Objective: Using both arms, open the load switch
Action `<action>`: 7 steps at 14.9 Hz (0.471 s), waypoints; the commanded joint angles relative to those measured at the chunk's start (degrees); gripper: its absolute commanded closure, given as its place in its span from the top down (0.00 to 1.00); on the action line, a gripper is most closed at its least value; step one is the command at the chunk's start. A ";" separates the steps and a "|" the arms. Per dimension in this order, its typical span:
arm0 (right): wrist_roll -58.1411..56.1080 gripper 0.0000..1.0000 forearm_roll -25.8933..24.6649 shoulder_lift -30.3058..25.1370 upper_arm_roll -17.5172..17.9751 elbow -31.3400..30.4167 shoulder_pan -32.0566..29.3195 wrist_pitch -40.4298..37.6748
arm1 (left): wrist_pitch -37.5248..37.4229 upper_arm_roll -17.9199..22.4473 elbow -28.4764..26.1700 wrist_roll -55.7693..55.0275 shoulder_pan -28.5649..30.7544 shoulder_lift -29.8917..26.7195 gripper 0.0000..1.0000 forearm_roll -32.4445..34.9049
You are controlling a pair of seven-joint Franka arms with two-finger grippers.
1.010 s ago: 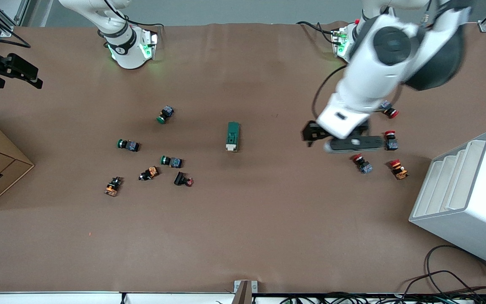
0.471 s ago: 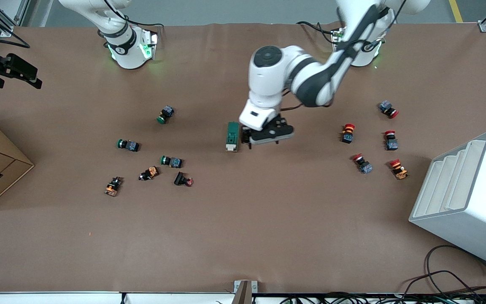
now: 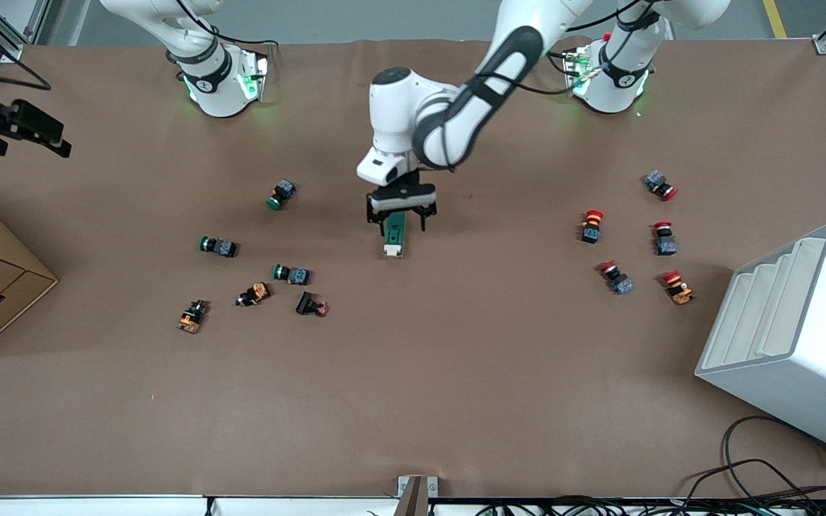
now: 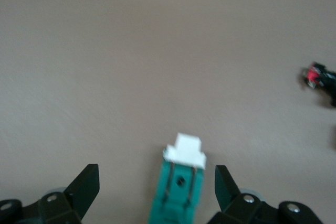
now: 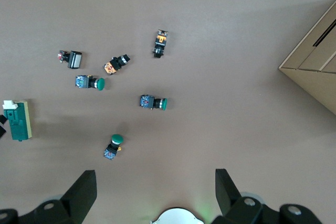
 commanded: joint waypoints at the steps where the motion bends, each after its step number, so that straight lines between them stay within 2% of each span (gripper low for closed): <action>1: 0.45 1.00 -0.08 4.04 0.84 1.41 -2.09 2.86 | 0.07 0.47 -0.58 -7.00 -2.32 1.27 0.97 7.69; 5: 0.01 1.00 -0.25 10.62 0.84 1.50 -2.09 4.71 | -1.07 0.56 -3.65 -15.36 -5.74 2.94 0.97 20.34; 7: 0.00 1.00 -1.47 11.87 0.84 1.76 -1.57 5.15 | -4.49 0.47 -4.10 -21.06 -7.24 4.70 0.97 26.59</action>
